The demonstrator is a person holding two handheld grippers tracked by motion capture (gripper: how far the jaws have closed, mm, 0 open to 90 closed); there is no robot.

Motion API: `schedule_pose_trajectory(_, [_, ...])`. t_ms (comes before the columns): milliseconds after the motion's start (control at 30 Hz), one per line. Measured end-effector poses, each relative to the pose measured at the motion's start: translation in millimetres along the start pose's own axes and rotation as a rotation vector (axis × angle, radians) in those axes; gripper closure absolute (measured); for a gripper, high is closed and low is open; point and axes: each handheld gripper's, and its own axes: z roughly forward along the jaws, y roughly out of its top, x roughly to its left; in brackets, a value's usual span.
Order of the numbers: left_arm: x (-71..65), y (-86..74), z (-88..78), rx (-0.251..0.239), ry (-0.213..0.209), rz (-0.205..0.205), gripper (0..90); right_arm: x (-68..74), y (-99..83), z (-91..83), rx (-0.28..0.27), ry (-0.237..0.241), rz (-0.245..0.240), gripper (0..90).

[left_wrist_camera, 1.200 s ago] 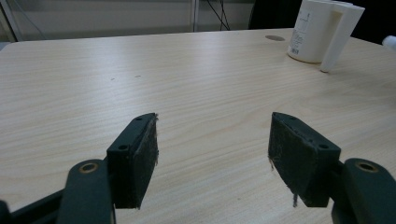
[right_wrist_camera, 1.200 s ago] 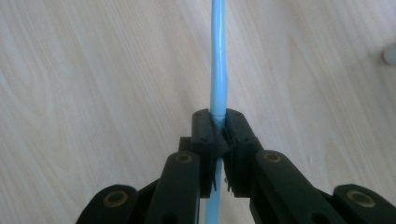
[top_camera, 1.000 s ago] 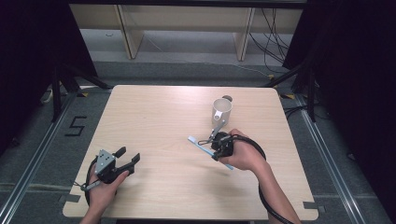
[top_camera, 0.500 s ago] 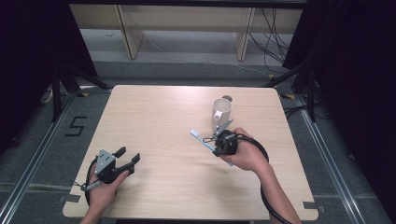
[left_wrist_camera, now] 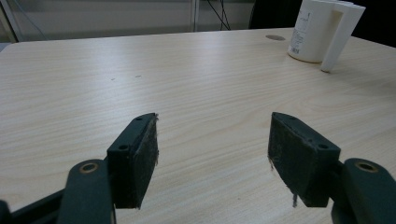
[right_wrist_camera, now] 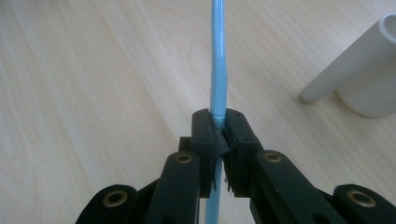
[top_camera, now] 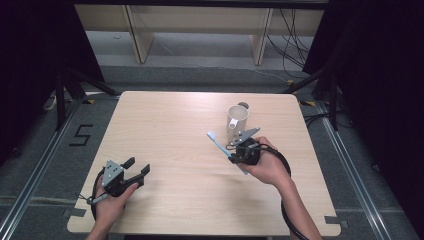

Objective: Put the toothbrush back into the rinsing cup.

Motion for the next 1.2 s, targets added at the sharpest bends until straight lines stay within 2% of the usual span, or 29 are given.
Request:
schedule_pose_trajectory(33, [0.1,0.0,0.0,0.0,0.0,-0.001,32.7,0.6,-1.5,-0.9,-0.029,-0.003,0.02,84.1])
schedule_pose_trajectory(100, [0.1,0.0,0.2,-0.001,0.0,-0.003,32.7,-0.5,-3.0,-2.4,-0.046,-0.006,0.026,84.1])
schedule_pose_trajectory(333, [-0.1,0.1,0.3,-0.001,0.0,-0.002,32.7,-3.6,-9.5,-0.9,-0.082,-0.026,0.032,84.1])
schedule_pose_trajectory(467, [-0.5,0.2,0.7,0.0,0.0,0.002,32.7,-4.3,-11.1,-4.6,-0.1,-0.026,0.056,84.1])
schedule_pose_trajectory(500, [-0.5,0.2,0.7,0.0,0.0,0.001,32.8,-3.9,-12.1,-4.6,-0.12,-0.053,0.068,84.1])
schedule_pose_trajectory(533, [-0.5,0.2,0.7,0.0,0.0,0.001,32.8,-3.9,-12.1,-4.6,-0.12,-0.053,0.068,84.1])
schedule_pose_trajectory(600, [-0.4,0.2,0.6,-0.001,-0.001,-0.001,32.8,-2.5,-13.2,-8.0,-0.129,-0.048,0.101,84.1])
schedule_pose_trajectory(633, [-0.2,0.1,0.5,-0.002,-0.001,-0.003,32.8,-3.7,-13.7,-7.4,-0.153,-0.055,0.077,84.1])
schedule_pose_trajectory(733, [0.0,0.1,0.5,-0.003,-0.003,-0.005,32.7,-3.1,-16.3,-9.3,-0.189,-0.053,0.109,84.1])
schedule_pose_trajectory(800, [-0.2,0.1,0.5,-0.003,-0.002,-0.004,32.7,-5.3,-18.0,-8.7,-0.214,-0.051,0.11,84.2])
schedule_pose_trajectory(833, [-0.1,0.1,0.4,-0.003,-0.002,-0.004,32.7,-3.8,-18.8,-9.1,-0.207,-0.054,0.13,84.1])
schedule_pose_trajectory(1033, [0.5,-0.5,1.7,-0.022,-0.006,-0.011,32.7,-5.4,-22.6,-8.4,-0.261,-0.073,0.135,84.1])
schedule_pose_trajectory(1067, [0.2,0.0,0.4,-0.007,0.003,-0.012,32.7,-5.7,-23.2,-8.7,-0.266,-0.079,0.135,84.1])
schedule_pose_trajectory(1200, [0.2,0.0,0.7,-0.005,0.008,-0.018,32.8,-6.3,-25.0,-11.9,-0.297,-0.091,0.139,84.1])
